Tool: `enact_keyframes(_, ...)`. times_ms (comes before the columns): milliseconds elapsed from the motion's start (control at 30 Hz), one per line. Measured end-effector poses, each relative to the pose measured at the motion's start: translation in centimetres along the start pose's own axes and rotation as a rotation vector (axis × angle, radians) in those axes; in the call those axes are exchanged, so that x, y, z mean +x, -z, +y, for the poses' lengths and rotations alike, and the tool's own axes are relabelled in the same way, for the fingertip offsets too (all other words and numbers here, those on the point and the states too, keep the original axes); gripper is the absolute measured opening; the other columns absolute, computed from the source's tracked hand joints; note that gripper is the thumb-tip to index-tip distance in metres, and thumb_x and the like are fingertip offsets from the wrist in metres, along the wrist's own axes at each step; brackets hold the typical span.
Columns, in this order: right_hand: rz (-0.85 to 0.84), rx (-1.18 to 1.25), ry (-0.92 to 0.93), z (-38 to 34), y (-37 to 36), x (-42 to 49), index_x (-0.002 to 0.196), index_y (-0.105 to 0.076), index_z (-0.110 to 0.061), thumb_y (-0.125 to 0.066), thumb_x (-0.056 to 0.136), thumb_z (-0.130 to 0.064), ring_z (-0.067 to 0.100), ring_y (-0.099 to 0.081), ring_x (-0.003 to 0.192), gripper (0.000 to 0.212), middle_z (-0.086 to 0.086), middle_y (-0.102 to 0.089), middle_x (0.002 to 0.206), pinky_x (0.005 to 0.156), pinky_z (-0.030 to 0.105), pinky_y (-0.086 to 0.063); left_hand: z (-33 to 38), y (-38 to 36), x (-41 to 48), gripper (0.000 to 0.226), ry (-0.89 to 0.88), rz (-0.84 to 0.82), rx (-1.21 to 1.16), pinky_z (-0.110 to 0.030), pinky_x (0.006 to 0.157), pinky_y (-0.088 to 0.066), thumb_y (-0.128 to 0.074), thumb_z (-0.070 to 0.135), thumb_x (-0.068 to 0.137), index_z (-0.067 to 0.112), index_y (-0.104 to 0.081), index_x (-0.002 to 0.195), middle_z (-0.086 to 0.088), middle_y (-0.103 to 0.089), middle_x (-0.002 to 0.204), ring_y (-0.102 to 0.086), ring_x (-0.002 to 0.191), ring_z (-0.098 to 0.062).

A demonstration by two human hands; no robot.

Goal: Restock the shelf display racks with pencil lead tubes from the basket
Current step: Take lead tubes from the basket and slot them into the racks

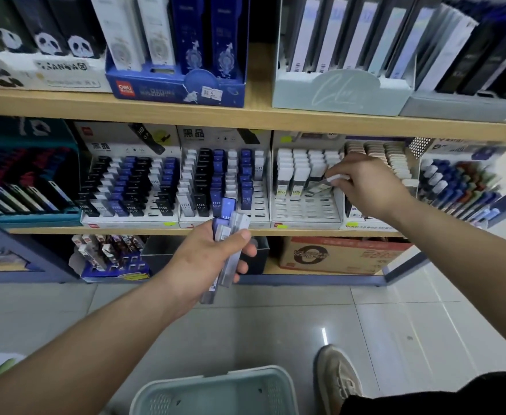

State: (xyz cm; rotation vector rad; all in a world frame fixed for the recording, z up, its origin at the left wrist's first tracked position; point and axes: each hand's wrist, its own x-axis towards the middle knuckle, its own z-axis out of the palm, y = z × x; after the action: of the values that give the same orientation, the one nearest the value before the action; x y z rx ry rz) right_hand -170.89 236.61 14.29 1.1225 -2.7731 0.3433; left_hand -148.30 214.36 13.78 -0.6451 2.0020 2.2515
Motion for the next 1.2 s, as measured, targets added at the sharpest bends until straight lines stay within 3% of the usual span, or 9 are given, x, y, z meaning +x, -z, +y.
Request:
enact_keyframes(167,-0.058,0.023,0.013,-0.3,0.0,-0.4,0.112,-0.074,-0.015,-0.064,0.095,-0.016,0.029,-0.062,0.102,0.019,0.006,-0.063,0.115,0.088,0.034,-0.047,0.3,0.2,0.4,0.010,-0.003,0.012,-0.027,-0.027,0.050,-0.051,-0.060,0.020,0.099,0.011,-0.061,0.100,-0.004,-0.071,0.079,-0.058,0.054,-0.016)
enact_keyframes(267,0.040,0.061,-0.030,-0.9,-0.3,-0.3,0.117,-0.069,-0.014,-0.068,0.093,-0.018,0.028,-0.064,0.103,0.024,0.007,-0.067,0.115,0.086,0.036,-0.050,0.4,0.3,0.6,0.009,-0.012,0.024,-0.030,-0.028,0.050,-0.051,-0.061,0.021,0.098,0.013,-0.060,0.099,-0.004,-0.071,0.078,-0.059,0.055,-0.016)
enact_keyframes(433,0.207,0.087,-0.044,-1.0,-1.3,0.1,0.101,-0.064,-0.010,-0.071,0.090,-0.016,0.033,-0.067,0.084,0.015,0.011,-0.072,0.090,0.072,0.042,-0.054,0.1,0.3,0.7,0.008,0.006,0.034,-0.025,-0.028,0.052,-0.051,-0.061,0.022,0.098,0.014,-0.061,0.097,-0.003,-0.072,0.079,-0.060,0.055,-0.016)
enact_keyframes(733,0.198,0.069,0.011,-0.5,-2.6,0.7,0.113,-0.072,-0.008,-0.065,0.093,-0.010,0.028,-0.067,0.086,0.021,0.009,-0.064,0.116,0.082,0.043,-0.056,0.0,0.6,0.4,0.011,0.001,0.014,-0.019,-0.028,0.052,-0.051,-0.060,0.022,0.099,0.011,-0.061,0.101,-0.004,-0.072,0.081,-0.060,0.056,-0.016)
enact_keyframes(900,0.193,0.063,-0.081,-2.3,-1.8,0.4,0.114,-0.073,-0.015,-0.066,0.091,-0.018,0.025,-0.063,0.087,0.025,0.006,-0.059,0.116,0.075,0.028,-0.046,0.2,0.6,0.1,0.013,-0.006,0.015,-0.030,-0.028,0.053,-0.052,-0.060,0.021,0.099,0.012,-0.063,0.107,-0.007,-0.075,0.086,-0.061,0.057,-0.016)
enact_keyframes(967,0.202,0.178,-0.055,-4.7,-0.9,-0.2,0.114,-0.071,-0.020,-0.065,0.092,-0.020,0.018,-0.062,0.080,0.023,0.001,-0.063,0.106,0.073,0.026,-0.045,0.3,0.5,0.0,0.014,-0.012,-0.006,-0.036,-0.028,0.053,-0.052,-0.060,0.022,0.099,0.012,-0.063,0.109,-0.008,-0.075,0.089,-0.062,0.058,-0.015)
enact_keyframes(1100,-0.239,0.879,-0.111,-12.0,0.7,-1.8,0.111,-0.069,-0.022,-0.062,0.097,-0.021,0.014,-0.069,0.075,0.016,0.000,-0.072,0.094,0.067,0.026,-0.055,0.4,0.3,-0.2,0.021,-0.020,-0.043,-0.066,-0.027,0.051,-0.051,-0.059,0.023,0.098,0.011,-0.063,0.114,-0.010,-0.074,0.091,-0.062,0.057,-0.017)
enact_keyframes(1200,-0.331,1.033,-0.101,-13.9,0.2,-2.2,0.101,-0.068,-0.020,-0.067,0.093,-0.017,0.012,-0.068,0.071,0.009,-0.001,-0.069,0.085,0.065,0.026,-0.055,0.5,0.2,-0.4,0.025,-0.033,-0.060,-0.073,-0.027,0.051,-0.051,-0.059,0.027,0.097,0.009,-0.064,0.114,-0.010,-0.073,0.089,-0.063,0.058,-0.018)
